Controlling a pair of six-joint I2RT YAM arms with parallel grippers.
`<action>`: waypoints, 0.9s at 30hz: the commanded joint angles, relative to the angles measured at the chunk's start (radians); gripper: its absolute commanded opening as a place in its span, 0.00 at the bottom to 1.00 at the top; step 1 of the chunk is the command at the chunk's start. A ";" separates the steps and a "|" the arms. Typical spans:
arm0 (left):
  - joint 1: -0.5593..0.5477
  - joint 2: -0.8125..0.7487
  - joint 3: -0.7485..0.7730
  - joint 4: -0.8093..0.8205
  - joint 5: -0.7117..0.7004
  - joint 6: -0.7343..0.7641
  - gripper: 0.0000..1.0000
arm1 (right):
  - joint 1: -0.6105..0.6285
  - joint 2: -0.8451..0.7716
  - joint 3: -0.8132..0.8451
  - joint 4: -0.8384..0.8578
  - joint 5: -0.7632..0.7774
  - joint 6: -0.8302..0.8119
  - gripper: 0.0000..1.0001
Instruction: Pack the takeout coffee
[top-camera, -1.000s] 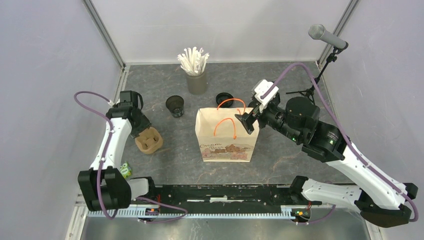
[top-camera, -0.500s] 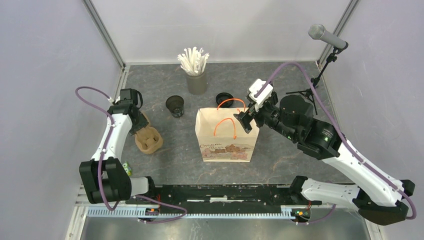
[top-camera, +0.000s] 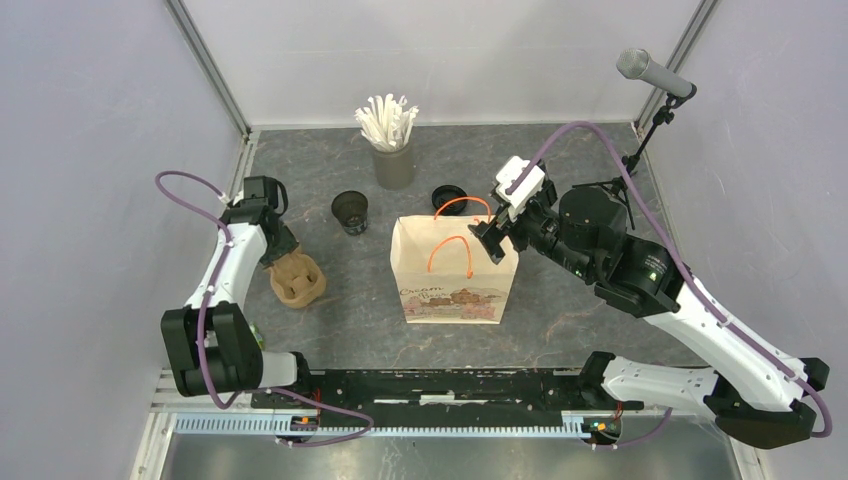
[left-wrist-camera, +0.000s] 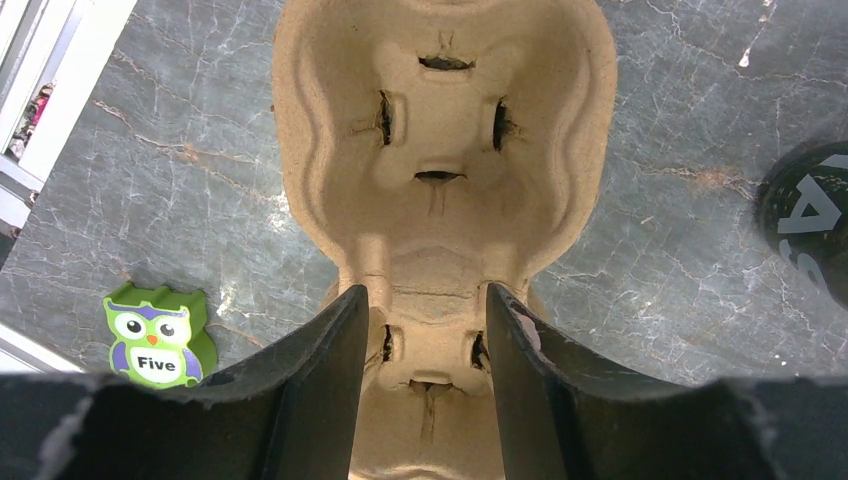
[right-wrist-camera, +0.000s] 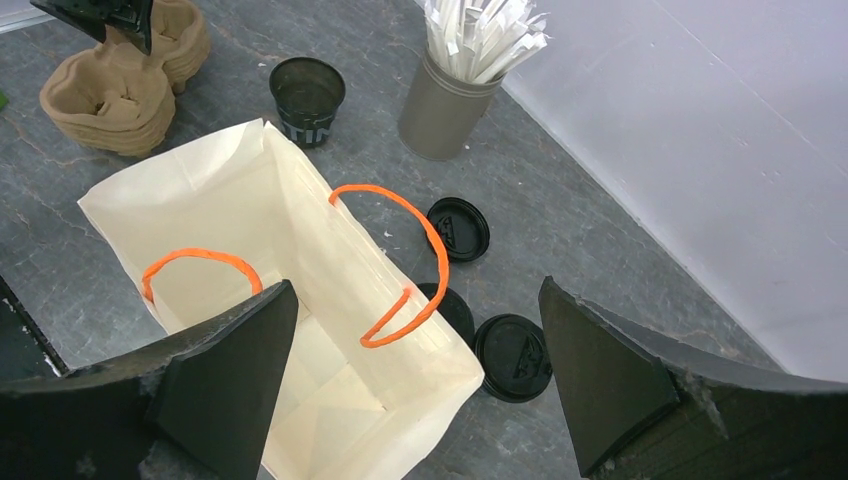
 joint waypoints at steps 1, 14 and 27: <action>0.004 0.005 -0.009 0.031 -0.007 0.043 0.54 | -0.003 -0.011 0.030 0.003 0.025 -0.015 0.98; 0.005 0.031 -0.024 0.060 -0.004 0.047 0.54 | -0.003 -0.017 0.026 -0.002 0.029 -0.020 0.98; 0.004 0.022 -0.028 0.060 0.024 0.068 0.35 | -0.003 -0.009 0.024 0.004 0.031 -0.031 0.98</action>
